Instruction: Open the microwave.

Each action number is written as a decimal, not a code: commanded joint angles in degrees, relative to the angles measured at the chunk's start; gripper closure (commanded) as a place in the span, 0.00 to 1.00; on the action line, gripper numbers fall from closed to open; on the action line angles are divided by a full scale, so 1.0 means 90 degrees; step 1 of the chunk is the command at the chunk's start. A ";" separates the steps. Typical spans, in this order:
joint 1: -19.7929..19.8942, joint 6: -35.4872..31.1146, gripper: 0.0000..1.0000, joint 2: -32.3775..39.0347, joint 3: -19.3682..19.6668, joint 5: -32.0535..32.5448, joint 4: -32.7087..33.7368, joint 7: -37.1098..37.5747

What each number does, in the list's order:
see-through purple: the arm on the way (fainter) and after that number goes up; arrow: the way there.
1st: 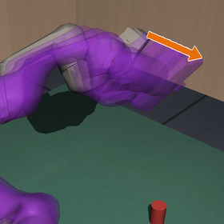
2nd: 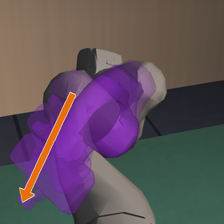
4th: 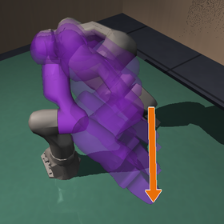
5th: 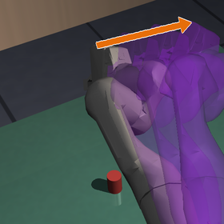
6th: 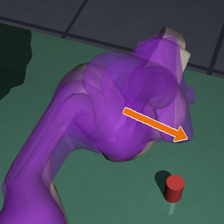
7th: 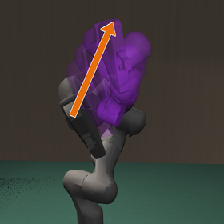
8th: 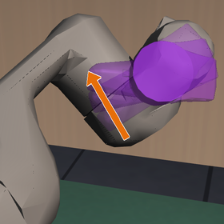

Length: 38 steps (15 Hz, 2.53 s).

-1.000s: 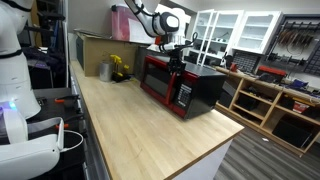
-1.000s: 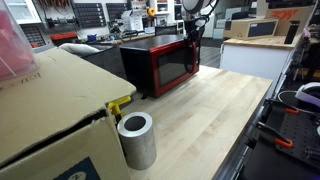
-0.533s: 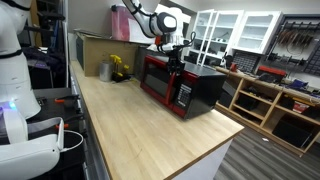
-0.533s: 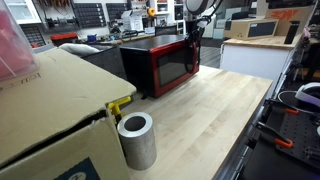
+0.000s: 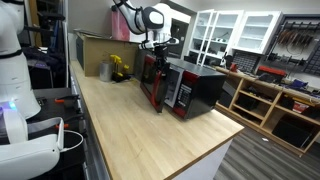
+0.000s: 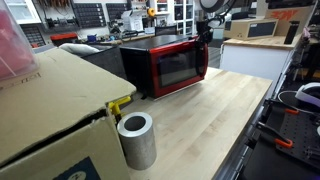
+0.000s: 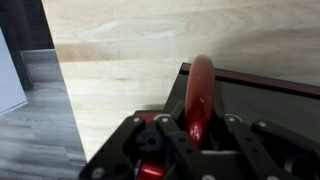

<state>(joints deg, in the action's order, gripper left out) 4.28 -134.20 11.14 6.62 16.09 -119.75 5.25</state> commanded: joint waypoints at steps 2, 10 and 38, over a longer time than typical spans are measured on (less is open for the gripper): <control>-0.0176 0.0082 0.43 -0.1158 -0.0263 -0.0276 -0.1649 -0.0092; -0.0462 0.0606 0.00 -0.3289 -0.0676 -0.0698 -0.3233 -0.1187; -0.0265 0.1257 0.00 0.0831 -0.0279 -0.1643 0.1940 0.1204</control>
<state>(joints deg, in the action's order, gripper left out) 1.91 -130.01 16.55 4.34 5.10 -107.60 14.10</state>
